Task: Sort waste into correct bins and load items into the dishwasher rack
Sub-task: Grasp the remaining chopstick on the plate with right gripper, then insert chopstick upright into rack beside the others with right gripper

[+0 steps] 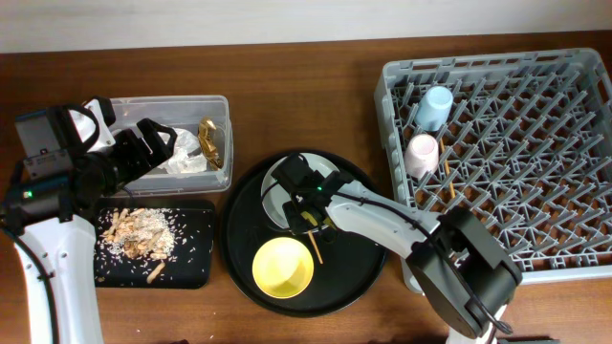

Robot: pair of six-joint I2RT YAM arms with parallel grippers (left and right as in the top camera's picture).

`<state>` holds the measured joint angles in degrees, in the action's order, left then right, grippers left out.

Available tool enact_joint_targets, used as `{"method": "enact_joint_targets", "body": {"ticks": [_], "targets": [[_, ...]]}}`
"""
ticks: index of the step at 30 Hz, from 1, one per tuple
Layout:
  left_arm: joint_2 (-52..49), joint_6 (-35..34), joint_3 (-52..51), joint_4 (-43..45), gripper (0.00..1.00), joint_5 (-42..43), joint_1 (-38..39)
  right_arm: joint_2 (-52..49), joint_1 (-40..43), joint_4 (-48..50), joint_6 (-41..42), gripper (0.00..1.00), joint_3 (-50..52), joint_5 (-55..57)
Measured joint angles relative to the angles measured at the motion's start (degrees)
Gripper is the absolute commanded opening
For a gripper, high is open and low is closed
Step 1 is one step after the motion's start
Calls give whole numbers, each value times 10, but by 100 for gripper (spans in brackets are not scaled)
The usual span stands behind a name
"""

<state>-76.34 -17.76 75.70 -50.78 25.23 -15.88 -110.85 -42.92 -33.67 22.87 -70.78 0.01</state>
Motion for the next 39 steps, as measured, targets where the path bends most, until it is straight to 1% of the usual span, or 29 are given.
{"method": "enact_joint_targets", "body": {"ticks": [2, 4, 10, 13, 16, 20, 22, 27, 33, 39], "targets": [[0, 0, 0, 0, 99, 0, 0, 0, 0, 2, -1, 14, 0, 0], [0, 0, 0, 0, 99, 0, 0, 0, 0, 3, 2, 4, 0, 0], [0, 0, 0, 0, 99, 0, 0, 0, 0, -15, -10, 4, -10, 2], [0, 0, 0, 0, 99, 0, 0, 15, 6, -84, -21, 4, -53, 17], [0, 0, 0, 0, 99, 0, 0, 54, 37, -143, -32, 4, -92, 47], [0, 0, 0, 0, 99, 0, 0, 115, 103, -200, -82, 4, -118, 72], [0, 0, 0, 0, 99, 0, 0, 150, 164, -240, -136, 4, -120, 80], [0, 0, 0, 0, 99, 0, 0, 179, 281, -286, -233, 4, -120, 88], [0, 0, 0, 0, 99, 0, 0, 180, 395, -289, -271, 4, -120, 85], [0, 0, 0, 0, 99, 0, 0, 167, 461, -282, -295, 4, -120, 83]]}}
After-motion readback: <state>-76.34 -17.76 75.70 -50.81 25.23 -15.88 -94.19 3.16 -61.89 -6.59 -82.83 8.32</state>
